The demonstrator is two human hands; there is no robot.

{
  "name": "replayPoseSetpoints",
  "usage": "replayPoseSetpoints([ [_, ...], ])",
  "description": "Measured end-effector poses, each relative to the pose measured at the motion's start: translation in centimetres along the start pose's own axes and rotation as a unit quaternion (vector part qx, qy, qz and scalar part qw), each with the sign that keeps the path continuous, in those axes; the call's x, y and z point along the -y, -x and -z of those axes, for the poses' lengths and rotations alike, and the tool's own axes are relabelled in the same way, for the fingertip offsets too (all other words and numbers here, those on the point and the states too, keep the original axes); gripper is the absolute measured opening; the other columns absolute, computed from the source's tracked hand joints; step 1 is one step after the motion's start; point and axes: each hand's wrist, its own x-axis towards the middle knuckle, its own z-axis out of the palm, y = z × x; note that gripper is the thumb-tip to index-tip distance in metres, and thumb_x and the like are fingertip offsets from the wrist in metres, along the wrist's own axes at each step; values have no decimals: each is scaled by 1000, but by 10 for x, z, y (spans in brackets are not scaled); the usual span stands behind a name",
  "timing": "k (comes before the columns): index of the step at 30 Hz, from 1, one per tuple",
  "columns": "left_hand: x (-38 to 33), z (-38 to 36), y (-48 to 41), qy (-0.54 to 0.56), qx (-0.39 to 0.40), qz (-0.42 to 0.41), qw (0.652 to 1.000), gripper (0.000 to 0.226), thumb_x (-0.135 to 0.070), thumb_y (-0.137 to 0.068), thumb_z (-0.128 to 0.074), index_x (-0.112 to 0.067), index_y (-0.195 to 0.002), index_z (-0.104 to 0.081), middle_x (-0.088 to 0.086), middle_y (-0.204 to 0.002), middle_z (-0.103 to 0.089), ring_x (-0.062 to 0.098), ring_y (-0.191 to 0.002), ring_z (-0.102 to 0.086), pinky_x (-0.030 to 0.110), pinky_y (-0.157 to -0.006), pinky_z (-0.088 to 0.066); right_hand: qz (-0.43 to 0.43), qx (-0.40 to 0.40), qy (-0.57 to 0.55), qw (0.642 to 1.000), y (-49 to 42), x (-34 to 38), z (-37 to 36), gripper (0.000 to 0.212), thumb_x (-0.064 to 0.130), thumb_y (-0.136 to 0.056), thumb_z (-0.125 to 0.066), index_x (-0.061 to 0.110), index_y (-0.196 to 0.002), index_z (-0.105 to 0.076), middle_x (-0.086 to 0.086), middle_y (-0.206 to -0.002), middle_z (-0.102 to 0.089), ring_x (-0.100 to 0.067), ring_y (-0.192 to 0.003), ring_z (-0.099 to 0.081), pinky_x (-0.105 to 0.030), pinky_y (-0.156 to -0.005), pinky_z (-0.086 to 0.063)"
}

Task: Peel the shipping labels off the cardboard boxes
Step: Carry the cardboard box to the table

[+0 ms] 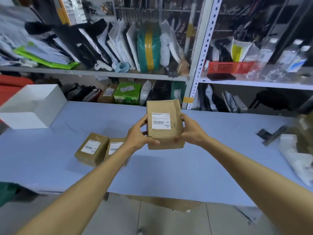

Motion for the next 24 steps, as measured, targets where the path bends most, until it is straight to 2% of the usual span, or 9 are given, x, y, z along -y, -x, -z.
replayPoseSetpoints([
  [6, 3, 17, -56, -1, 22, 14, 1000, 120, -7, -50, -93, -26, -149, -29, -4, -145, -45, 13, -133, -41, 31, -98, -49, -18, -1, 2, 1000, -55, 1, 1, 97, 15, -52, -90, 17, -133, -38, 1, -123, -54, -17, -106, -51, -27, -78, -45],
  [11, 6, 21, -88, 4, 9, 23, 1000, 119, -4, -50, -92, -24, -149, -29, -2, -146, -44, 14, -133, -41, 31, -100, -49, -2, 5, 1, 1000, -95, -5, 3, 96, 14, -50, -90, 19, -131, -40, 2, -120, -56, -18, -105, -52, -29, -81, -47],
  [16, 7, 23, -110, -2, 0, 31, 1000, 117, -4, -52, -92, -27, -149, -30, -3, -145, -45, 15, -133, -41, 22, -90, -47, 15, 16, 0, 1000, -122, -11, 5, 102, 13, -49, -90, 24, -135, -36, 8, -116, -53, -14, -103, -50, -26, -80, -43],
  [22, 15, 21, -122, 2, 0, 36, 999, 119, -4, -50, -92, -23, -149, -29, 0, -145, -45, 14, -134, -40, 26, -94, -48, 0, 21, 6, 1000, -139, -20, -1, 105, 15, -49, -91, 19, -137, -34, 0, -126, -53, -20, -112, -50, -32, -88, -48],
  [24, 22, 21, -123, 10, -3, 43, 999, 118, -3, -50, -92, -22, -149, -30, 0, -145, -45, 14, -134, -40, 30, -97, -49, -8, 29, 6, 1000, -144, -23, -5, 105, 16, -49, -92, 17, -137, -35, 0, -126, -52, -21, -113, -51, -31, -86, -48],
])
